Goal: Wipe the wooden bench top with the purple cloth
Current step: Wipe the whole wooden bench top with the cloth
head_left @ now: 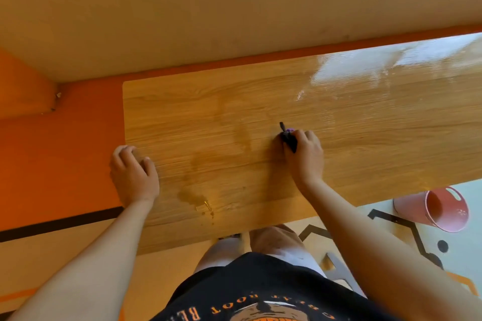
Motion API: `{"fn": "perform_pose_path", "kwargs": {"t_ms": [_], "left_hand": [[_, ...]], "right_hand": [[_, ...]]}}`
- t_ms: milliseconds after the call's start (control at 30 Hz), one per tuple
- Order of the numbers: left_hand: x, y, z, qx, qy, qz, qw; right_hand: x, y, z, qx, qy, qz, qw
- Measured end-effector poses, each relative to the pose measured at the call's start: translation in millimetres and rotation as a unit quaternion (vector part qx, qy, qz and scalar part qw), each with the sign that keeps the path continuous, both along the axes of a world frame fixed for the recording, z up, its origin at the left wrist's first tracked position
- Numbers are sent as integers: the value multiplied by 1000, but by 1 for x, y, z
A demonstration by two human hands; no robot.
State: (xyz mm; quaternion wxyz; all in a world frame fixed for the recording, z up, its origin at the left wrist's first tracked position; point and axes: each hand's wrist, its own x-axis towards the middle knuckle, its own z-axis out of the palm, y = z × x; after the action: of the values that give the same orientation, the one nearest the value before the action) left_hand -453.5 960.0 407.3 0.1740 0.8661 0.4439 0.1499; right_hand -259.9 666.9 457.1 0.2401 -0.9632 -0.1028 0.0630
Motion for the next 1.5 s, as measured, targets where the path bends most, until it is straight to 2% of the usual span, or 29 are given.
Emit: {"fn": "perform_pose_path", "kwargs": {"t_ms": [133,267,400,533,667,733,900,1000,1067,1133,1267,1400,1433,1500], "left_hand": [[-2,2,-3,-3,-2,-7,1000],[0,4,-5,7,11,-15,1000],[0,2,-3,0,25,-5,1000],[2,0,1,-15,31,19,999],[1,0,1,-62,49,47,996],[-1,-1,0,-72,51,47,995],[-2,-1,1,-76,55,50,994],[-1,-2,3,-83,56,44,994],[0,-1,4,-87,60,49,993],[1,-1,5,-86,63,52,993],[3,-3,8,-88,68,51,993],[3,-3,11,-89,74,59,991],[3,-3,11,-91,72,57,992],[3,-4,12,-93,72,57,991]], "right_hand": [[-35,49,-5,23,-8,114,993],[-18,37,-4,28,-8,164,986],[36,-9,2,27,-17,61,998],[90,-51,2,-27,-15,-73,997],[94,-28,-3,-51,-28,-150,987],[83,3,-3,-32,-25,-109,993],[25,79,-5,17,-27,120,992],[10,85,-6,32,-22,216,976],[25,69,-3,43,11,240,970],[52,44,-2,33,9,214,976],[115,-5,2,-11,-22,46,999],[138,24,-3,-15,11,-135,991],[133,41,-3,-2,15,-146,989],[111,77,-5,30,20,-79,996]]}}
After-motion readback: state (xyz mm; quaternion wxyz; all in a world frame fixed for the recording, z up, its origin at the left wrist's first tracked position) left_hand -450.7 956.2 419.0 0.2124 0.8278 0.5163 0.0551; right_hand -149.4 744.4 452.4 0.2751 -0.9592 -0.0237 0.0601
